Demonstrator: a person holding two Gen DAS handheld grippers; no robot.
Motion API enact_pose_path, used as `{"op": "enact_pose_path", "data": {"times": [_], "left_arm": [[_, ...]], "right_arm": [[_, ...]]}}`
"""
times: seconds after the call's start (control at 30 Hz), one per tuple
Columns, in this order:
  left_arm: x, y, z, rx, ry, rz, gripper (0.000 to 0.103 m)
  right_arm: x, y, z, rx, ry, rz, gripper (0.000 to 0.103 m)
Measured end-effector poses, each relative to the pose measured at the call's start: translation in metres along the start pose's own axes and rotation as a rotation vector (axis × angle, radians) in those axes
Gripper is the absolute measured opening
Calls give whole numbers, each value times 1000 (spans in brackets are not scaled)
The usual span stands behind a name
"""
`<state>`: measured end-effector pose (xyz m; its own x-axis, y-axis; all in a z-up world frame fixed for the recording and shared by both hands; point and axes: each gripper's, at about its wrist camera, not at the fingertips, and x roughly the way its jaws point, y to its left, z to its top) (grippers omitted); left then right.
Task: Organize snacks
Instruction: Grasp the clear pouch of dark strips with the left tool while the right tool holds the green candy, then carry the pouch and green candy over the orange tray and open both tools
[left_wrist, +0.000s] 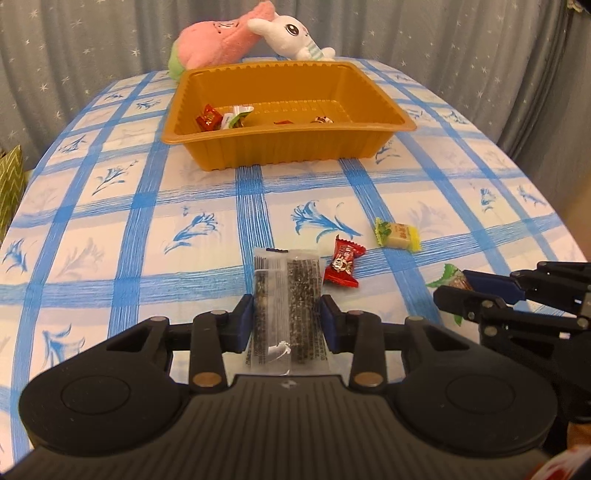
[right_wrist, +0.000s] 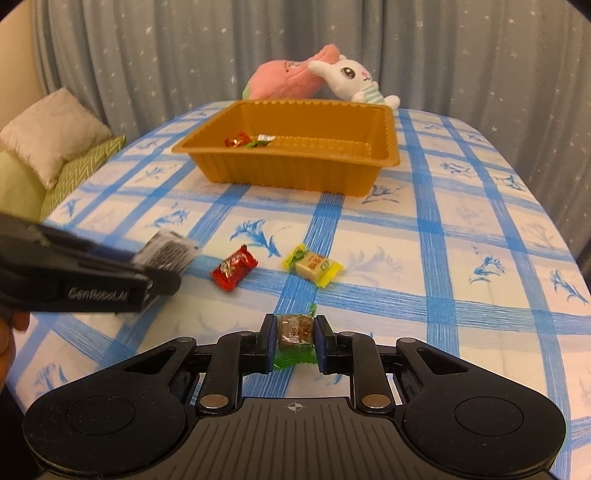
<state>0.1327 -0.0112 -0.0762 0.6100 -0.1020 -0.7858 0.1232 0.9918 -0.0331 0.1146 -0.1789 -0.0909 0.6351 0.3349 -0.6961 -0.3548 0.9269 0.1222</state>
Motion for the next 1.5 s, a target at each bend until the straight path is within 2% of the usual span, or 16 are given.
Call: {"op": "enact_pose_path", "data": {"times": [0.53, 1.03, 1.33, 1.5], "left_arm": [[-41, -3, 1, -22, -42, -10, 34], [-54, -1, 10, -36, -74, -34, 34], [-49, 3, 30, -43, -91, -53, 34], [-43, 10, 51, -52, -107, -58, 34]], "right_arm": [[-38, 8, 20, 30, -44, -12, 21], [-50, 10, 26, 18, -62, -24, 21], [-46, 5, 36, 24, -63, -30, 21], [-37, 1, 53, 22, -73, -28, 21]]}}
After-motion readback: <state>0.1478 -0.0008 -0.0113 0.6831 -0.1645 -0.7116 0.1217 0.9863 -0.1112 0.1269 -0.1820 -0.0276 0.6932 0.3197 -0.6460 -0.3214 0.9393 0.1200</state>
